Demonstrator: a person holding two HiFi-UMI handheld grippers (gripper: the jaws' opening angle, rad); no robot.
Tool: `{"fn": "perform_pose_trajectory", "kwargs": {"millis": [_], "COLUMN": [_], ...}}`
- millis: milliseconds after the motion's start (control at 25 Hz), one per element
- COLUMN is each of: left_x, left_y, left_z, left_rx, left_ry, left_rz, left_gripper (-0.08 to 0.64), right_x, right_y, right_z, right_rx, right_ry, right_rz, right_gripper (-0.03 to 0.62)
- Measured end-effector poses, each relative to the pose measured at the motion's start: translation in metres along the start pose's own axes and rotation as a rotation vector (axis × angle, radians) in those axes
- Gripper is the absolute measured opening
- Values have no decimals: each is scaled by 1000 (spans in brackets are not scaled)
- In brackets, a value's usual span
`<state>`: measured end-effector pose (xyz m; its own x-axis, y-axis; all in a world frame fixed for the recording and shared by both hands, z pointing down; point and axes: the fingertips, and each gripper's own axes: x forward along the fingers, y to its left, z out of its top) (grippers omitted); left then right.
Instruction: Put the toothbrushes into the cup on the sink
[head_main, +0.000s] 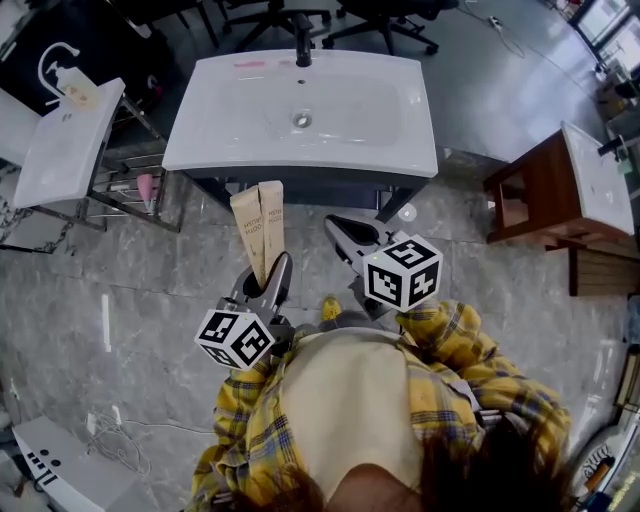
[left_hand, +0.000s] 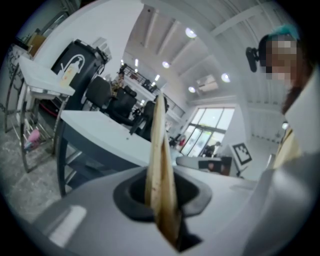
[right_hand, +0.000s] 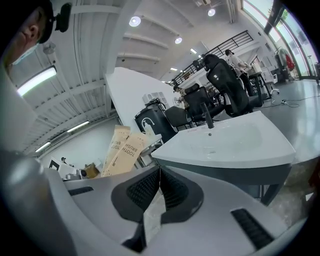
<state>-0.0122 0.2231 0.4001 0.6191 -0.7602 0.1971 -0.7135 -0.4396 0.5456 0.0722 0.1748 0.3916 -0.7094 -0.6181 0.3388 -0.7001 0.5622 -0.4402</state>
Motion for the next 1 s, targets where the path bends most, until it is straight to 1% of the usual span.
{"fn": "perform_pose_trajectory", "kwargs": {"millis": [120, 480, 600, 800, 1000], "left_x": [13, 34, 39, 54, 72], "left_y": [0, 7, 18, 36, 57], "left_z": [6, 17, 24, 32, 47], "left_rx": [-10, -10, -14, -53, -69], "left_ry": [-6, 14, 14, 10, 27], "left_rz": [-11, -26, -33, -62, -100], "left_gripper": [48, 48, 48, 48, 48], "right_x": [3, 12, 20, 37, 63], "right_y": [-12, -23, -23, -31, -40], "right_z": [8, 21, 23, 26, 43], "right_rx": [5, 5, -3, -23, -35], "right_ry": [-6, -34, -31, -9, -4], "right_rz": [1, 28, 32, 14, -5], "right_gripper": [14, 14, 14, 14, 14]}}
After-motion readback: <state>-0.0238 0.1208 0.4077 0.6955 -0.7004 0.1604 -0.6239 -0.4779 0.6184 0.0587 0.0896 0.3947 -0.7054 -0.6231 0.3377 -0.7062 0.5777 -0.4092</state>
